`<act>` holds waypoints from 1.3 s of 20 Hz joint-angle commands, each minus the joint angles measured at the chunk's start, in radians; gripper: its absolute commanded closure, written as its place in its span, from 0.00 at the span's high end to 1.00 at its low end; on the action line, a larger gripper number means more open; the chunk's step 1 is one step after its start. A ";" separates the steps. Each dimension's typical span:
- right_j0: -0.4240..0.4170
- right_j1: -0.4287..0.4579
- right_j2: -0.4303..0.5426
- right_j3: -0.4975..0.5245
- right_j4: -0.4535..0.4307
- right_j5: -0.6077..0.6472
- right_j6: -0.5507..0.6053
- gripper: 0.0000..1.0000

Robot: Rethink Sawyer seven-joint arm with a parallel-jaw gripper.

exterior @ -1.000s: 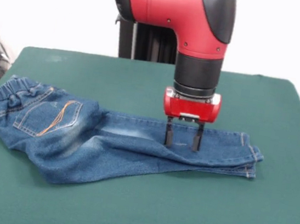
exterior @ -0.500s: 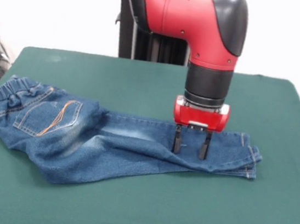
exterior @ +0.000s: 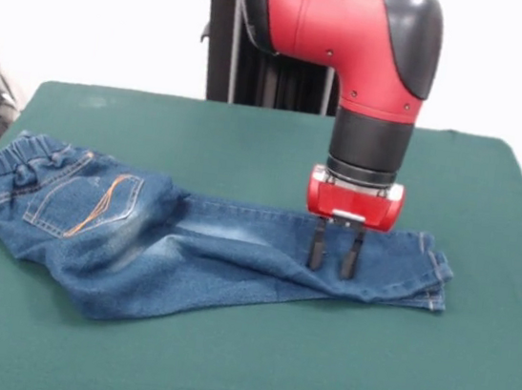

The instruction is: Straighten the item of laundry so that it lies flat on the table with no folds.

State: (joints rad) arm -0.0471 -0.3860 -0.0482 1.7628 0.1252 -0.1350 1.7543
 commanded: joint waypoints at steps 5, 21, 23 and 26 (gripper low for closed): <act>0.057 0.111 0.071 0.057 0.158 -0.061 0.325 0.00; 0.229 0.116 0.115 0.056 0.512 -0.061 0.470 0.00; 0.258 0.114 0.106 0.052 0.564 -0.051 0.481 0.00; 0.288 0.112 0.100 0.050 0.619 -0.041 0.492 0.00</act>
State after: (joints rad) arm 0.1224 -0.3527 -0.1175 1.8032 0.6178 -0.2212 1.9092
